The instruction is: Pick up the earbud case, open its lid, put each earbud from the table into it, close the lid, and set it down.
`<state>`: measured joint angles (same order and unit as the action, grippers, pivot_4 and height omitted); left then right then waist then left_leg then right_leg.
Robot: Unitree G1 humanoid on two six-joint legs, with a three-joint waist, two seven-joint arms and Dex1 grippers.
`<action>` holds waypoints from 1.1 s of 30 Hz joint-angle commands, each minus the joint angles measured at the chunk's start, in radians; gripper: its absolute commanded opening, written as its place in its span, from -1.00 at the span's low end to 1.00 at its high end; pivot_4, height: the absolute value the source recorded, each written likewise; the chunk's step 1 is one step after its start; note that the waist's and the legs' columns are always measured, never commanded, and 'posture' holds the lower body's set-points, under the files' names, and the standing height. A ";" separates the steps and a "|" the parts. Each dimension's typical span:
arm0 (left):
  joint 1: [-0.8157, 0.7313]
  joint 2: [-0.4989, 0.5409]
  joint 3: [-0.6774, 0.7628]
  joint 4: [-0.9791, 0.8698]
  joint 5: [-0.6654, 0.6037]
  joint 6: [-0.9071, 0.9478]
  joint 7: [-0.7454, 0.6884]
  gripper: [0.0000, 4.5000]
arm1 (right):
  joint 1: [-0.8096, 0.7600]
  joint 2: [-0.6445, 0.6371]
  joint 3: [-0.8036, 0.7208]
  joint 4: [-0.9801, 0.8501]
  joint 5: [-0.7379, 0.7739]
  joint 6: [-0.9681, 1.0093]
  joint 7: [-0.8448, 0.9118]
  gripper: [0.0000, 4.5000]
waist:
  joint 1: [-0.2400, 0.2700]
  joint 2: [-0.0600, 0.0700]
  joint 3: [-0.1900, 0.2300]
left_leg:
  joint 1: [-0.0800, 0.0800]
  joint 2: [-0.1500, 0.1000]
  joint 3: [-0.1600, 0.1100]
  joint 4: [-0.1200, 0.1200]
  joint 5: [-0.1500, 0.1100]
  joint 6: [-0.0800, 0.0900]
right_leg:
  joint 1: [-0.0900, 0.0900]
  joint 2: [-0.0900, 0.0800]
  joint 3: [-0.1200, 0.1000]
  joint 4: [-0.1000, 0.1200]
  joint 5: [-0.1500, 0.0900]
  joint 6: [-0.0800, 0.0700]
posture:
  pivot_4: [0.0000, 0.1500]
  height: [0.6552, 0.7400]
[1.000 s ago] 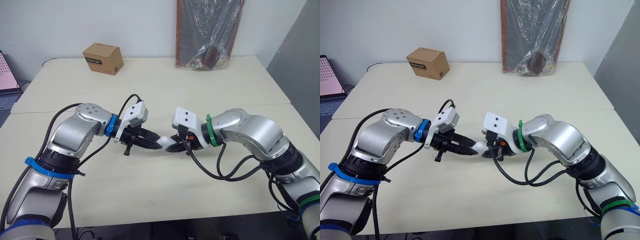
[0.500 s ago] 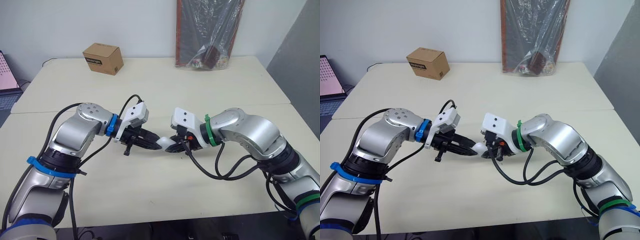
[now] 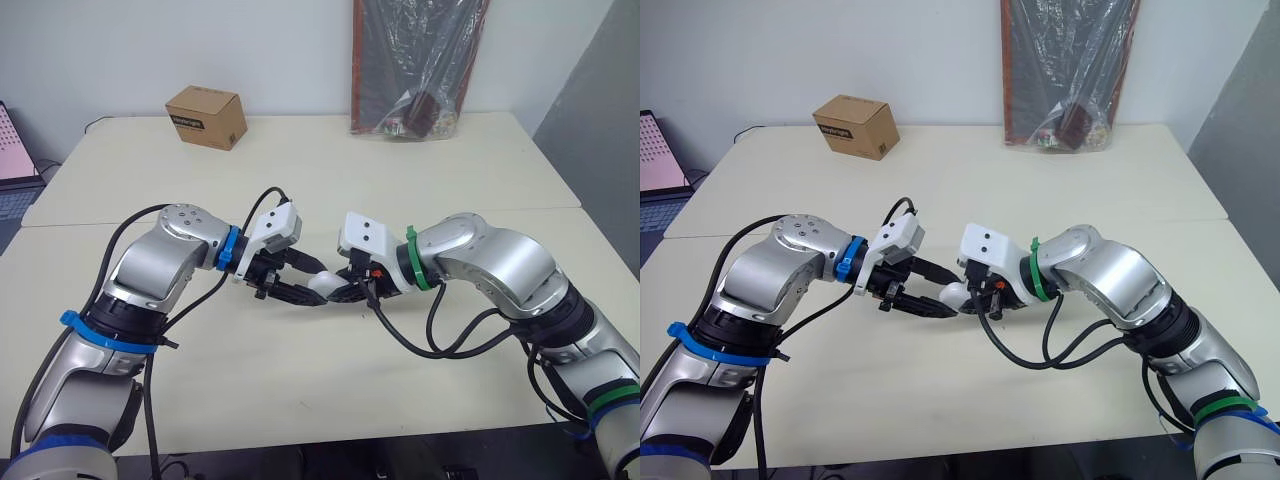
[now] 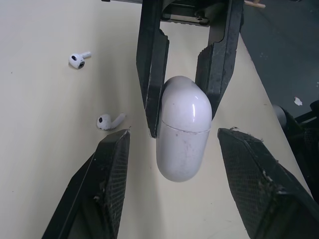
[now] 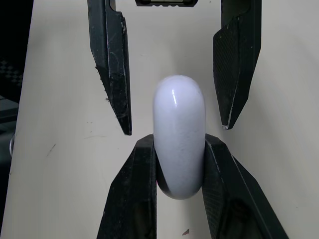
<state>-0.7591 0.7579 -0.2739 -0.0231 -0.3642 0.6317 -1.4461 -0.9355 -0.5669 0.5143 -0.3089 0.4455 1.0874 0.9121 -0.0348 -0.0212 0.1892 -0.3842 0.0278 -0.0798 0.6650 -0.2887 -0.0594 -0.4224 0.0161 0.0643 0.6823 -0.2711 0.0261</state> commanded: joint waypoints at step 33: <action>-0.013 -0.003 -0.027 -0.017 0.041 -0.009 -0.025 -0.67 | -0.052 0.020 0.005 -0.023 -0.009 0.020 0.031 -0.65 | -0.001 0.000 0.000 | 0.000 0.000 0.000 0.000 0.000 0.000 | 0.000 0.000 0.000 0.001 0.000 0.000 | 1.00 1.00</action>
<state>-0.7595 0.7586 -0.2928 -0.0265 -0.3263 0.6225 -1.4728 -0.9573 -0.5499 0.5211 -0.2925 0.4419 1.1318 0.9335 -0.0354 -0.0212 0.1892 -0.3841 0.0278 -0.0800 0.6652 -0.2887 -0.0594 -0.4223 0.0161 0.0640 0.6828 -0.2710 0.0259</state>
